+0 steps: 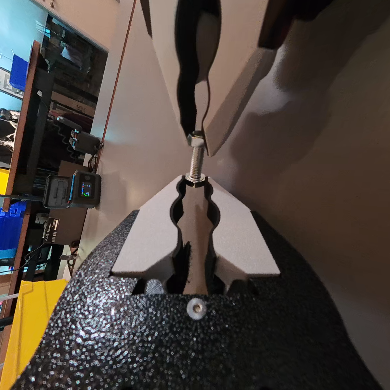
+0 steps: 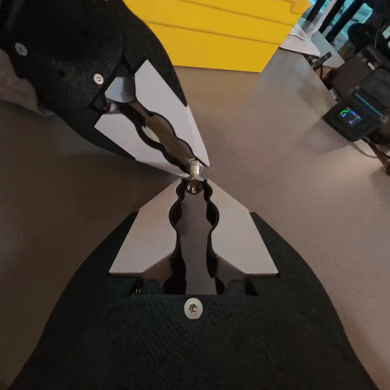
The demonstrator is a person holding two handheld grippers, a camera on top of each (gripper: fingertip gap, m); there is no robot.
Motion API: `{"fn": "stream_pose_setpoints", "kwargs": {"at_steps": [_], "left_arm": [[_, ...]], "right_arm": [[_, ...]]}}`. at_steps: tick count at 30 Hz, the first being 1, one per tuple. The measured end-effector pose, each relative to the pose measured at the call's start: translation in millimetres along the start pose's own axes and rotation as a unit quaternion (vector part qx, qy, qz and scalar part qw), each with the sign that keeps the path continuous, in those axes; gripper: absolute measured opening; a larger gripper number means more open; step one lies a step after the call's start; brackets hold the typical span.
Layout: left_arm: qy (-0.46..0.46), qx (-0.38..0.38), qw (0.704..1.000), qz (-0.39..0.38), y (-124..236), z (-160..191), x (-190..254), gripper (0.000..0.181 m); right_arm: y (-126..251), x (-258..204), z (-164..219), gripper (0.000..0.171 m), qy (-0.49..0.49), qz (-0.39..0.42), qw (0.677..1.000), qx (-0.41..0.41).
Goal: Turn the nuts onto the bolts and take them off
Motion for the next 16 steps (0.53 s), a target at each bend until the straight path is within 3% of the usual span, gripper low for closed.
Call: {"fn": "stream_pose_setpoints", "kwargs": {"at_steps": [5, 8, 10, 12, 16], "left_arm": [[-0.001, 0.019, 1.000, 0.015, -0.1, -6.7, 5.0, 0.016], [0.004, 0.017, 1.000, 0.017, -0.1, -4.2, 4.3, 0.016], [0.011, 0.011, 1.000, 0.011, 0.5, 0.6, 0.9, 0.016], [0.018, 0.009, 1.000, 0.010, 1.1, 3.4, -0.9, 0.015], [0.012, 0.006, 1.000, 0.006, 0.4, 2.6, -0.6, 0.015]], "right_arm": [[8.9, -6.2, 2.9, 0.016, 0.210, 0.052, 0.975, 0.058], [7.1, -6.2, 1.5, 0.017, 0.251, 0.080, 0.963, 0.063], [7.1, -2.6, 0.4, 0.018, 0.196, 0.082, 0.976, 0.050], [8.2, -1.1, 3.3, 0.030, 0.082, 0.037, 0.996, 0.025], [4.5, -7.0, 13.0, 0.033, -0.043, -0.047, 0.998, -0.022]]}}
Point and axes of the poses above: each gripper's, where its closed fingertips meet, y back along the fingers, z out of its underside, x = y × z across the jaws, the point moved 2 cm from there along y, back along the fingers, and after that the axes turned 13 degrees about z, right-handed, at the moved point
